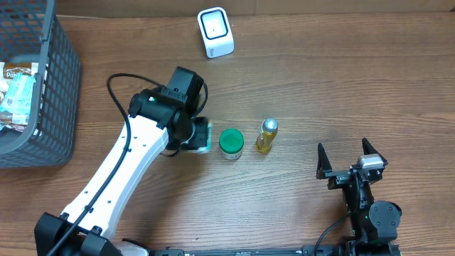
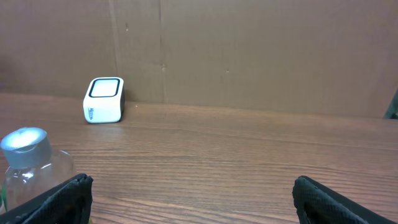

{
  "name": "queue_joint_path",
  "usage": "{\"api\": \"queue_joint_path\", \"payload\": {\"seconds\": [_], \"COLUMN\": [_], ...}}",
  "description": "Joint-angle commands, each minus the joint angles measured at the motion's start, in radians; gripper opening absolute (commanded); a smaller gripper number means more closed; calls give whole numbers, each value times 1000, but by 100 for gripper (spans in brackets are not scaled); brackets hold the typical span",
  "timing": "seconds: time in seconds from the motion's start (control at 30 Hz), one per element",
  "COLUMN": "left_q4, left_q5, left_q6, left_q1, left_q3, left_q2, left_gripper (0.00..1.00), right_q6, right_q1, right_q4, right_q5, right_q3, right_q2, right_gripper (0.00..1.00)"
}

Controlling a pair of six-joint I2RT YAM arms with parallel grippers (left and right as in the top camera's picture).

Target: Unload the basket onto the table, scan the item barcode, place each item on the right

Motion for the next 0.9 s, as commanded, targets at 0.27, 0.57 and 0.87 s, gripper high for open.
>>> {"api": "queue_joint_path", "payload": {"seconds": [0.27, 0.57, 0.87], "left_q4": [-78, 20, 97], "left_q5": [-486, -586, -531], "left_q6": [-288, -312, -345], "left_q1": [-35, -121, -126], "left_q3": [-87, -118, -118], "left_q2": [80, 249, 364], "left_gripper": [4, 4, 9], "right_q6": [-1, -1, -1], "right_q1": [-2, -2, -2], "right_q4": [3, 3, 3], "right_q5": [8, 8, 8], "right_q3": [-10, -10, -10], "right_q2": [-8, -8, -8], "right_gripper": [100, 100, 100]}}
